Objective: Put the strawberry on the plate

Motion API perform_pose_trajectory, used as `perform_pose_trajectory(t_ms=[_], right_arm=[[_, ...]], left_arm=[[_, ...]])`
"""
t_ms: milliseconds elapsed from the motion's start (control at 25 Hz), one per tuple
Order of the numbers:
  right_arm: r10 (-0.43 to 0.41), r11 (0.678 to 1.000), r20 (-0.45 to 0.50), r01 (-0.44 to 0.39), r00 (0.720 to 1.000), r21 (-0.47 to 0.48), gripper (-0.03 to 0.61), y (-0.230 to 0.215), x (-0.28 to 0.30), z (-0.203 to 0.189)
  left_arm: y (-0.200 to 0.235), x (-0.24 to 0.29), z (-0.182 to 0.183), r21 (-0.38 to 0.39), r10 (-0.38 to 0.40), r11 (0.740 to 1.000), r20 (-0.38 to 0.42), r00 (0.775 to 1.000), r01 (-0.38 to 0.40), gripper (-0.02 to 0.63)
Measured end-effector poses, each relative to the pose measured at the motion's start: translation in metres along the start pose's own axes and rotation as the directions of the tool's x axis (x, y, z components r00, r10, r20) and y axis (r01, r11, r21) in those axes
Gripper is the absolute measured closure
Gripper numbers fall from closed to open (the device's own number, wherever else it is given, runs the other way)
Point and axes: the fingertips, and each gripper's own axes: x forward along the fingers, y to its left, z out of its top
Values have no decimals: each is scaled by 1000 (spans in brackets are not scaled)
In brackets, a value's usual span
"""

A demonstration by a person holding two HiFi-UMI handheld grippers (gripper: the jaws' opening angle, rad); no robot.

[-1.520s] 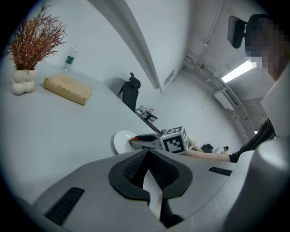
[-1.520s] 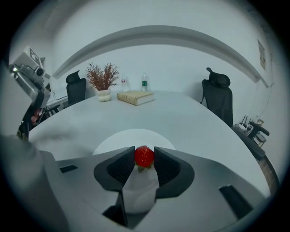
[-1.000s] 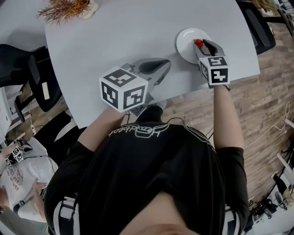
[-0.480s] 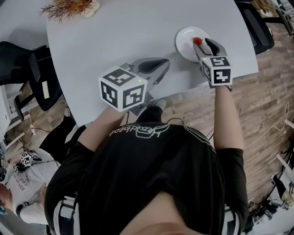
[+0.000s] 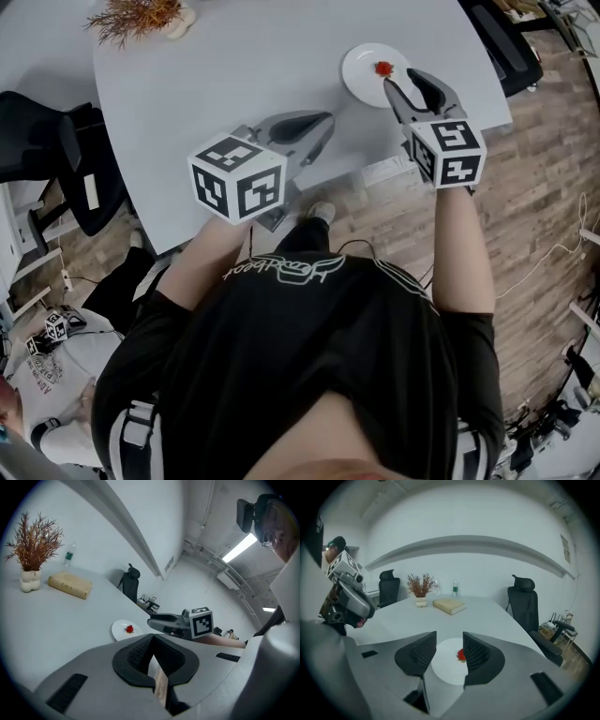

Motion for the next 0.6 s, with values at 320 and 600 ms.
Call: perform_pose_trajectory(t_ms=[320, 600], right_arm=[[-14, 1000, 173, 8, 985, 30, 522, 45, -94, 45], [8, 999, 210, -15, 978, 32, 561, 101, -181, 50]], left_arm=[[-42, -39, -6, 31, -12, 999, 55, 998, 11, 607], [-96, -80, -22, 64, -37, 998, 109, 993, 30, 606]])
